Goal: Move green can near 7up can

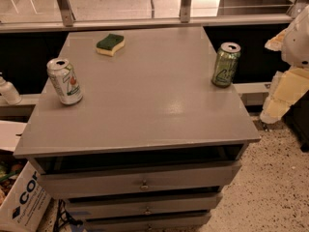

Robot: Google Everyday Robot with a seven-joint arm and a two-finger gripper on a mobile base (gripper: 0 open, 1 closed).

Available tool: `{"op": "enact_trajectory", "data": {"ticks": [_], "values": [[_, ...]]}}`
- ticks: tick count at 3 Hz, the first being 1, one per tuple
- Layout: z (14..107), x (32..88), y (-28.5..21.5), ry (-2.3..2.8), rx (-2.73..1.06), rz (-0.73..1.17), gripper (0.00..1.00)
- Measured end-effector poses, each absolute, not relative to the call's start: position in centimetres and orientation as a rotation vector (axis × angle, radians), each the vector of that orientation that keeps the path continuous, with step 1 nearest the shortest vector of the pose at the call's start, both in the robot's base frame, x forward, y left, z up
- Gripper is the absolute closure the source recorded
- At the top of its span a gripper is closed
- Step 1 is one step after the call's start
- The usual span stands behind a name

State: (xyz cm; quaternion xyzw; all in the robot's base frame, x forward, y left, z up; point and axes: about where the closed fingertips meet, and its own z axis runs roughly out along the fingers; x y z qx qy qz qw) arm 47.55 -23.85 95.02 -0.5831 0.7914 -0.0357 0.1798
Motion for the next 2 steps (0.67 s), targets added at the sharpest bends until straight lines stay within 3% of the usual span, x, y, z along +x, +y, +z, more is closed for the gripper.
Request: {"op": "enact_trajectory", "data": {"ticks": [2], "values": [[92.2,54.5,-28.5,2.184,-1.423,0.039,0.00]]}}
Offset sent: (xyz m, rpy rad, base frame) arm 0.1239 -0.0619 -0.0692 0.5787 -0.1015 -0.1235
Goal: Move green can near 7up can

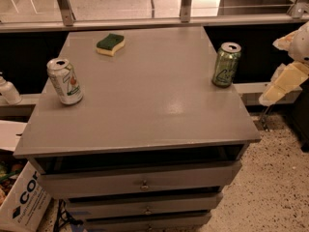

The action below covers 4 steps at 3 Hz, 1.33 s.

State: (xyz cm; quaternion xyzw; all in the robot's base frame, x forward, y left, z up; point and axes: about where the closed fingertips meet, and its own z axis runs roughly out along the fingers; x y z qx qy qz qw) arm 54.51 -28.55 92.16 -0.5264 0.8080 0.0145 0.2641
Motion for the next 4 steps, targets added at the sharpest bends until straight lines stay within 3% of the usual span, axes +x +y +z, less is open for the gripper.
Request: {"op": "enact_trajectory", "data": {"ticks": [2,4], "values": [[89.7,57.0,-28.4,2.126,-1.321,0.225,0.00],[89.6,56.9,-27.3,2.094,-1.349,0.266,0.00]]}}
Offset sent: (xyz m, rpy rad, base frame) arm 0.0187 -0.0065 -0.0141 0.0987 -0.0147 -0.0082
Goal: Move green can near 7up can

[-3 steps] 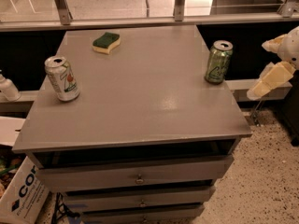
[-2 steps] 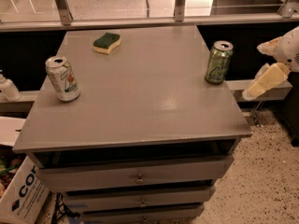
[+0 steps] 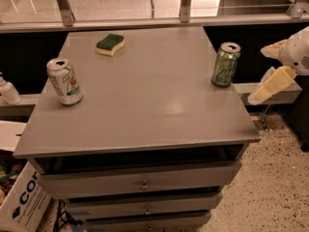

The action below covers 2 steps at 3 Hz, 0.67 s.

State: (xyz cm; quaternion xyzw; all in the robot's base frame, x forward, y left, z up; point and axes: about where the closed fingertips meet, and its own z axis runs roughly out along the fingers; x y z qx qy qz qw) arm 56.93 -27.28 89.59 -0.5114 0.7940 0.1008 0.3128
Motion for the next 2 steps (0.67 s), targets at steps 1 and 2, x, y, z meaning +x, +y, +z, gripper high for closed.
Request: {"op": "enact_trajectory", "data": {"ticks": [1,2], "values": [[88.8,57.9,-26.0,2.065,-1.340,0.343,0.00],[87.5,59.2,-24.9,2.039,-1.340,0.387,0.00]]}}
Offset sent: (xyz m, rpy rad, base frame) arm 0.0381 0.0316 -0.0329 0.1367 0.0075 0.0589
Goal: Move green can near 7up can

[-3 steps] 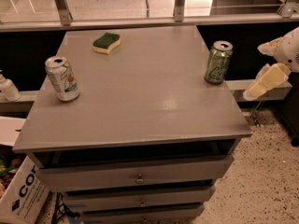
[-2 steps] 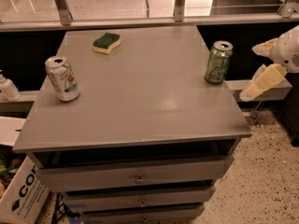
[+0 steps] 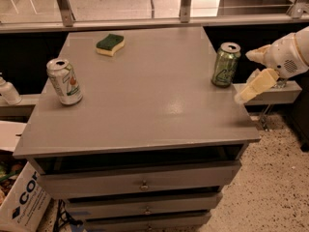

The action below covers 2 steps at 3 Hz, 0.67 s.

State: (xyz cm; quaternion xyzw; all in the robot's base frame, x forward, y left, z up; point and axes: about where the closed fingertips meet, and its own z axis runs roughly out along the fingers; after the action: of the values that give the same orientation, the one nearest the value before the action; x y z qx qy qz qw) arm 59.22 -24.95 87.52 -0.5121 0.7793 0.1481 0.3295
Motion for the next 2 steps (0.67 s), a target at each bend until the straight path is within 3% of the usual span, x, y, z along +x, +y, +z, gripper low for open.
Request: {"op": "enact_trajectory", "data": {"ticks": [2], "values": [[85.9,62.2,-24.6,1.969,-1.311,0.444,0.00]]}}
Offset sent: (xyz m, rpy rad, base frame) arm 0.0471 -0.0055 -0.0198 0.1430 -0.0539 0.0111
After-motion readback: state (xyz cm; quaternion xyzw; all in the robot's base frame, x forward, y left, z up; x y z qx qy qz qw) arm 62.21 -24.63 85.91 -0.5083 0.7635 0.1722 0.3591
